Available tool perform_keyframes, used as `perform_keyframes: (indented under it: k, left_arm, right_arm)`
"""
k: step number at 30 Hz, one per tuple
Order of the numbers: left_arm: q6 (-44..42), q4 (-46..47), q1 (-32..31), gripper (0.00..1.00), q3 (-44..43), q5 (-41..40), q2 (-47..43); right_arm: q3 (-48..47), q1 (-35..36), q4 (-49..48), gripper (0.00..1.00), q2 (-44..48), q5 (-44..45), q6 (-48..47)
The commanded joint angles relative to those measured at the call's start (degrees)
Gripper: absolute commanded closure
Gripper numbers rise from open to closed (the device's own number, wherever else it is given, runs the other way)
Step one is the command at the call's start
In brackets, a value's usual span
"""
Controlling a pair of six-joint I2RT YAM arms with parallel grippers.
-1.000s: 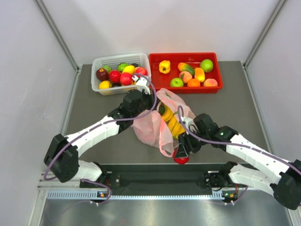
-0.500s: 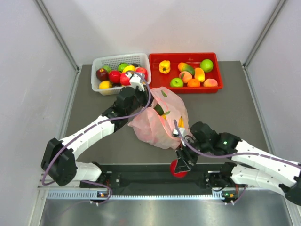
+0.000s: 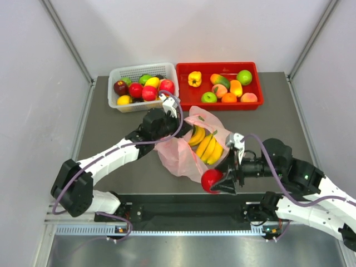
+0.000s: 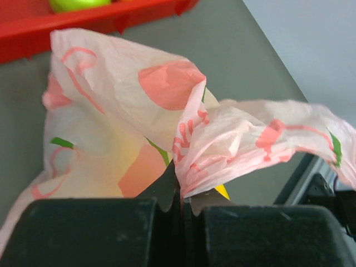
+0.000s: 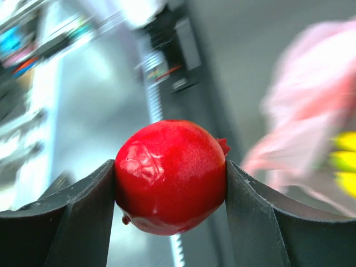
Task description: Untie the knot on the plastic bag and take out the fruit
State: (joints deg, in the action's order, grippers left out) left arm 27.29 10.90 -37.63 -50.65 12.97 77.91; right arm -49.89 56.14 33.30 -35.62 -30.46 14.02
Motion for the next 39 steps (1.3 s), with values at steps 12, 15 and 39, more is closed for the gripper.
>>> perform_keyframes:
  k: [12,15,39]
  left_arm:
    - [1.36,3.52,-5.53,1.0,4.24,4.52,-0.47]
    - [1.54,2.82,-5.61,1.0,5.3,2.42,-1.88]
    - [-0.65,0.18,-5.62,1.0,5.21,4.34,-3.2]
  right_arm:
    - [-20.85,-15.38,-11.75,1.0,-16.82,56.88,1.09]
    - [-21.91,-28.78,-15.8,1.0,-23.67,45.86,4.43]
    - [-56.78,-45.59,-22.76,0.93,-85.05,35.91,1.1]
